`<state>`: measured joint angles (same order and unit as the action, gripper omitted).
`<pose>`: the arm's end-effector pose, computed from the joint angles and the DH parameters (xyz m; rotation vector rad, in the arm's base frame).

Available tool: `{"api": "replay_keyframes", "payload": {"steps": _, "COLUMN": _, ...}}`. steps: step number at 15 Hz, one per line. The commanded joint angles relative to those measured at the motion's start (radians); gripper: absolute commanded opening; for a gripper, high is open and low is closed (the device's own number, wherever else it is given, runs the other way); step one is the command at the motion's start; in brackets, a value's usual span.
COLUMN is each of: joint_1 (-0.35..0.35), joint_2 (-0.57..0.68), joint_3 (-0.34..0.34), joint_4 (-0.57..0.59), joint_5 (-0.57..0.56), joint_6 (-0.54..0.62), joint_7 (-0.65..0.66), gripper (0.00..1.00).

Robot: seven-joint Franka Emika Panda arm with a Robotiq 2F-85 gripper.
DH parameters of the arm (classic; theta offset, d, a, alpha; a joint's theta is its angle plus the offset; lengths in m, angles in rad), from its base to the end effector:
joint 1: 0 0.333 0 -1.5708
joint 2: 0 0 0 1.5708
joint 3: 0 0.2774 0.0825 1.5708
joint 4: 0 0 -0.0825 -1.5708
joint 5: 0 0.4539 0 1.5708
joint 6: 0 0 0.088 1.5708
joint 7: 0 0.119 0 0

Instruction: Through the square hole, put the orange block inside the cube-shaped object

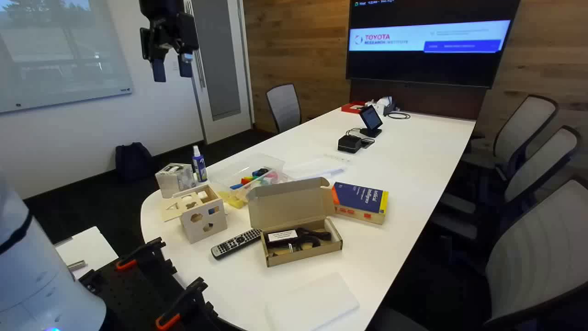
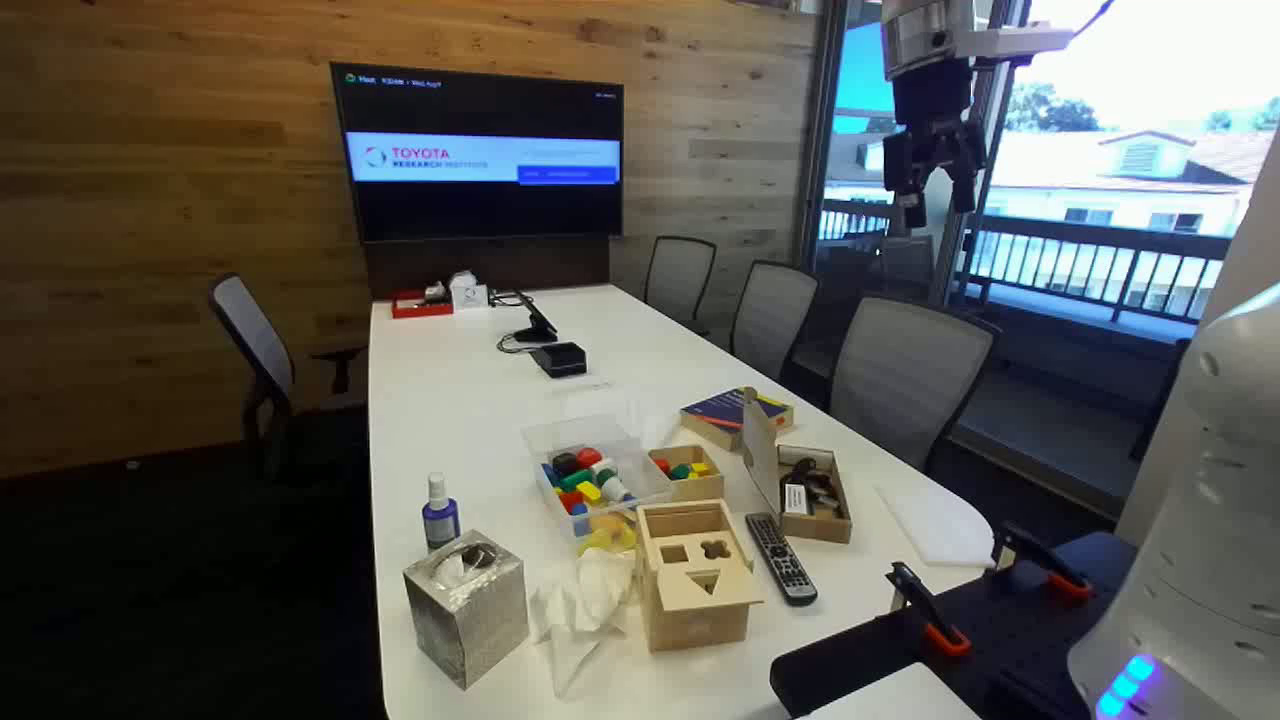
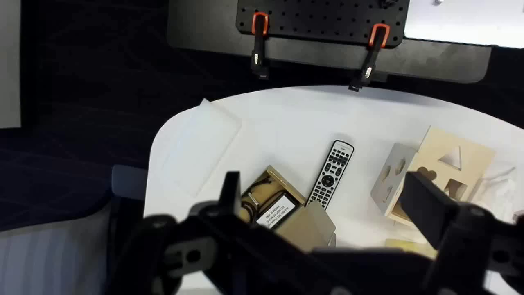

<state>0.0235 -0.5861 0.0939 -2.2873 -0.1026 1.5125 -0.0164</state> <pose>0.4387 0.0407 0.4993 2.9617 0.1735 -0.2742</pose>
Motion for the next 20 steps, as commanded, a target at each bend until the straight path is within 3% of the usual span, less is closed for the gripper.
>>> {"api": "replay_keyframes", "payload": {"steps": 1, "joint_1": 0.016, "joint_2": 0.002, "joint_3": -0.012, "joint_4": 0.003, "joint_5": -0.005, "joint_6": -0.003, "joint_7": 0.007, "gripper": 1.00}}
{"api": "replay_keyframes", "payload": {"steps": 10, "joint_1": 0.014, "joint_2": 0.026, "joint_3": -0.012, "joint_4": 0.018, "joint_5": 0.015, "joint_6": 0.012, "joint_7": 0.028, "gripper": 1.00}}
{"api": "replay_keyframes", "payload": {"steps": 15, "joint_1": -0.013, "joint_2": 0.198, "joint_3": 0.020, "joint_4": 0.069, "joint_5": 0.120, "joint_6": 0.192, "joint_7": 0.272, "gripper": 1.00}}
{"api": "replay_keyframes", "payload": {"steps": 20, "joint_1": 0.001, "joint_2": 0.494, "joint_3": 0.064, "joint_4": 0.144, "joint_5": 0.161, "joint_6": 0.462, "joint_7": 0.546, "gripper": 1.00}}
